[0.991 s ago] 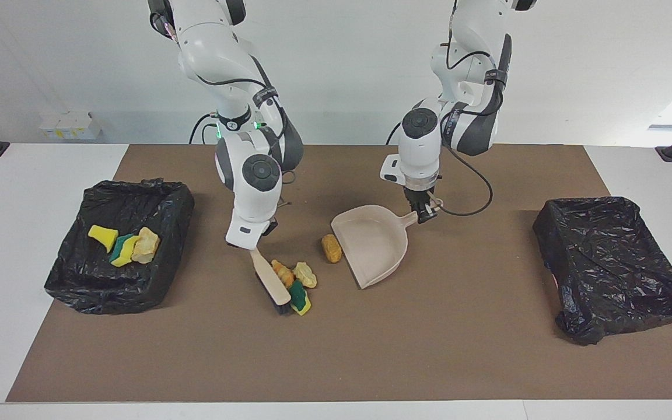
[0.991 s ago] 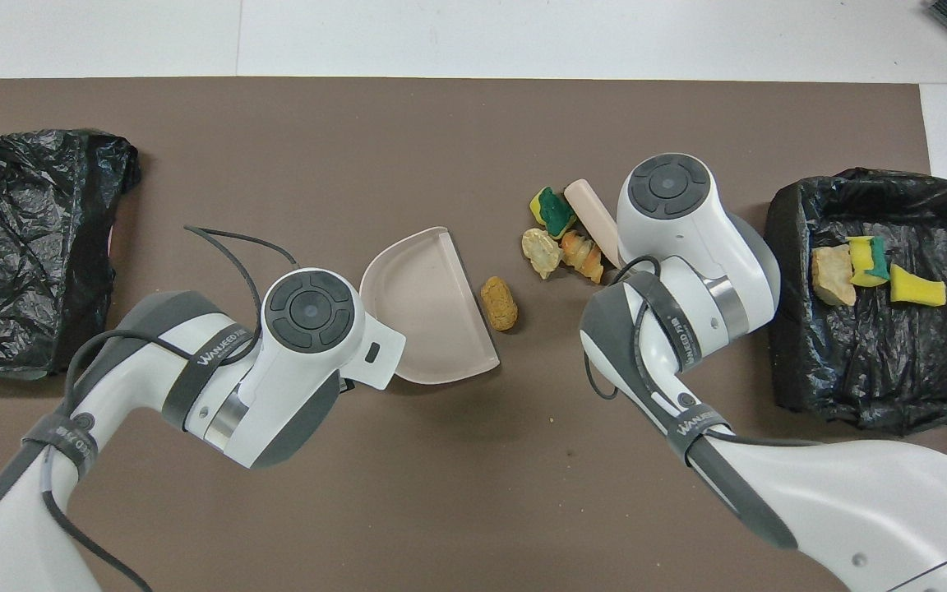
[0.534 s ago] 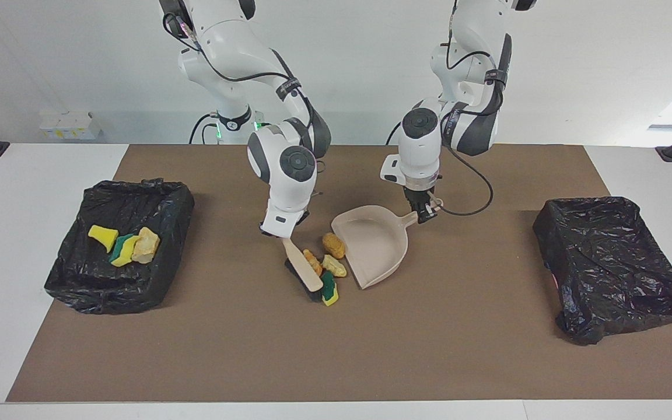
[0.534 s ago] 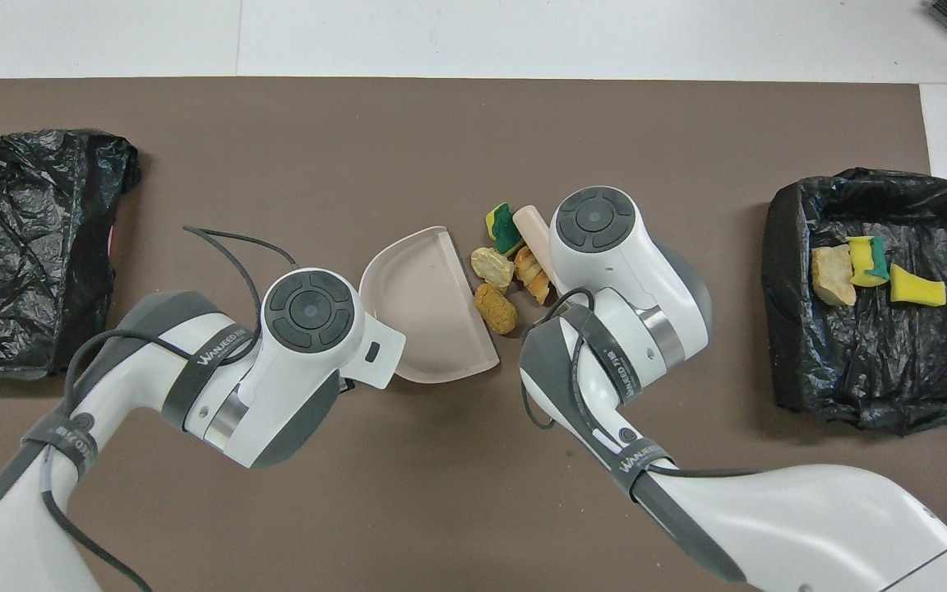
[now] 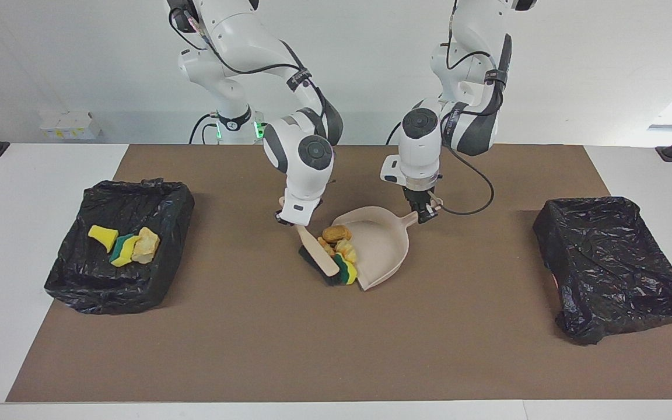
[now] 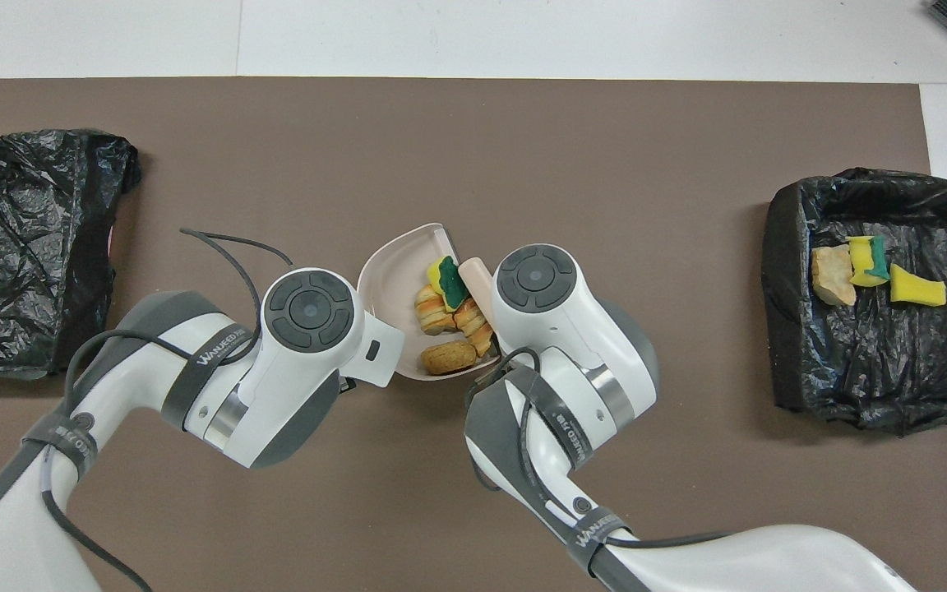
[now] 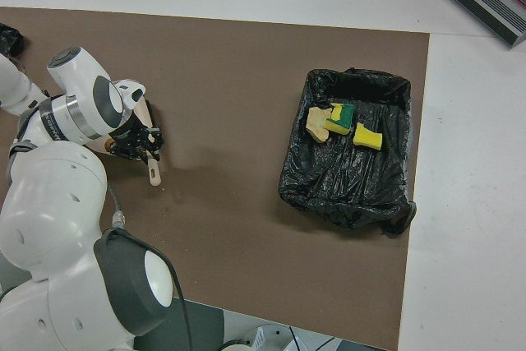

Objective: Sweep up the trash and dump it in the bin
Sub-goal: 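Brush the gathered pieces into the dustpan with the right gripper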

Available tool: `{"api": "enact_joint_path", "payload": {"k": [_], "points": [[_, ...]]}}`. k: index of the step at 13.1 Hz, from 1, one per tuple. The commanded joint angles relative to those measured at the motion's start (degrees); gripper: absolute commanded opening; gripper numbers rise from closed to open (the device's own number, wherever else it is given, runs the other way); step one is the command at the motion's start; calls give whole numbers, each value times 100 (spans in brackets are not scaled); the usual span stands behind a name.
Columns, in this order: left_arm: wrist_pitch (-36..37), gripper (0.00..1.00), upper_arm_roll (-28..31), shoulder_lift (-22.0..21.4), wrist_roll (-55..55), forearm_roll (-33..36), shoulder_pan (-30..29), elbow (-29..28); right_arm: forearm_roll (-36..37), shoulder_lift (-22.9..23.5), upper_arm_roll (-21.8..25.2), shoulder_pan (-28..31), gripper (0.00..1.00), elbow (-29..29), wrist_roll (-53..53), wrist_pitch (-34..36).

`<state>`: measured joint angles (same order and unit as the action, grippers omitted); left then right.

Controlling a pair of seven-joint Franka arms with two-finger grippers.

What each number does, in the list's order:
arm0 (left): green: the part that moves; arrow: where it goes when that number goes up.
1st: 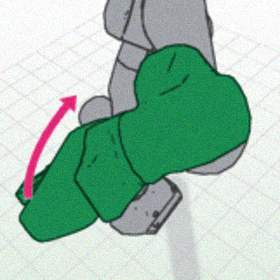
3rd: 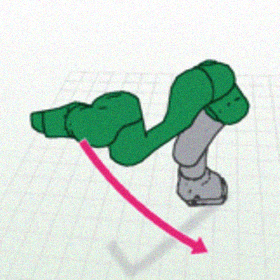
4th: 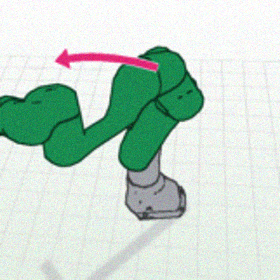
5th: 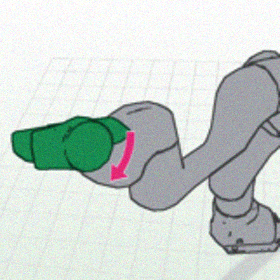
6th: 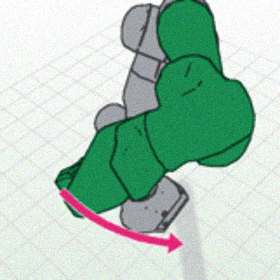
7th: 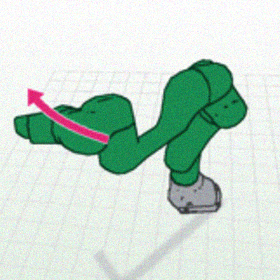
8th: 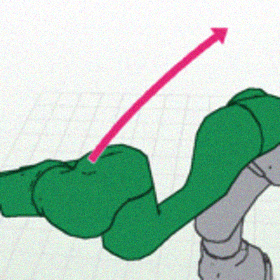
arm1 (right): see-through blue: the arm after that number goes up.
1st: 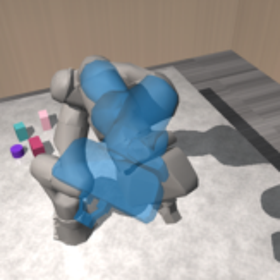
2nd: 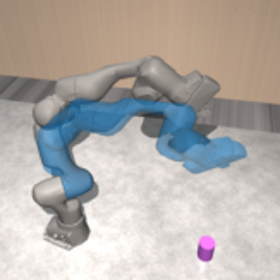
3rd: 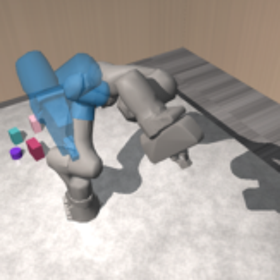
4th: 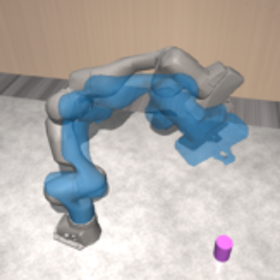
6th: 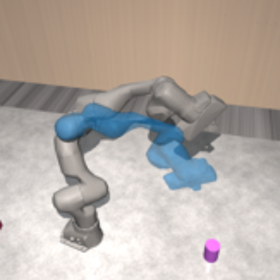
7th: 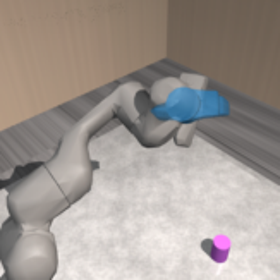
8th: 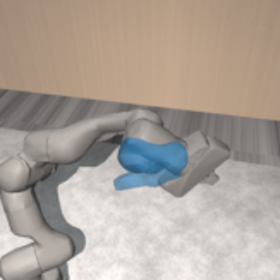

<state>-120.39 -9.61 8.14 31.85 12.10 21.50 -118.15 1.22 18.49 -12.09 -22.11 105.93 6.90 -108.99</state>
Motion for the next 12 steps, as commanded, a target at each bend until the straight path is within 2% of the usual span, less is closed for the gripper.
{"api": "enact_joint_path", "payload": {"k": [1, 5, 7, 12], "points": [[-11, 0, 29, -172, -144, 55, 3, -156, -394, -127, -48, -170, 0, 77, 460, -18], [-29, 0, 29, -172, -65, 55, 3, -156, -482, -293, -74, -206, 0, 68, 725, 358], [-46, 0, 38, -154, 214, 55, -6, -156, -491, -600, -74, 100, 0, 59, 576, 824], [-55, 0, 38, -119, 1708, 46, -234, -121, -500, -1295, -31, 760, 0, 42, 197, 1827]]}}
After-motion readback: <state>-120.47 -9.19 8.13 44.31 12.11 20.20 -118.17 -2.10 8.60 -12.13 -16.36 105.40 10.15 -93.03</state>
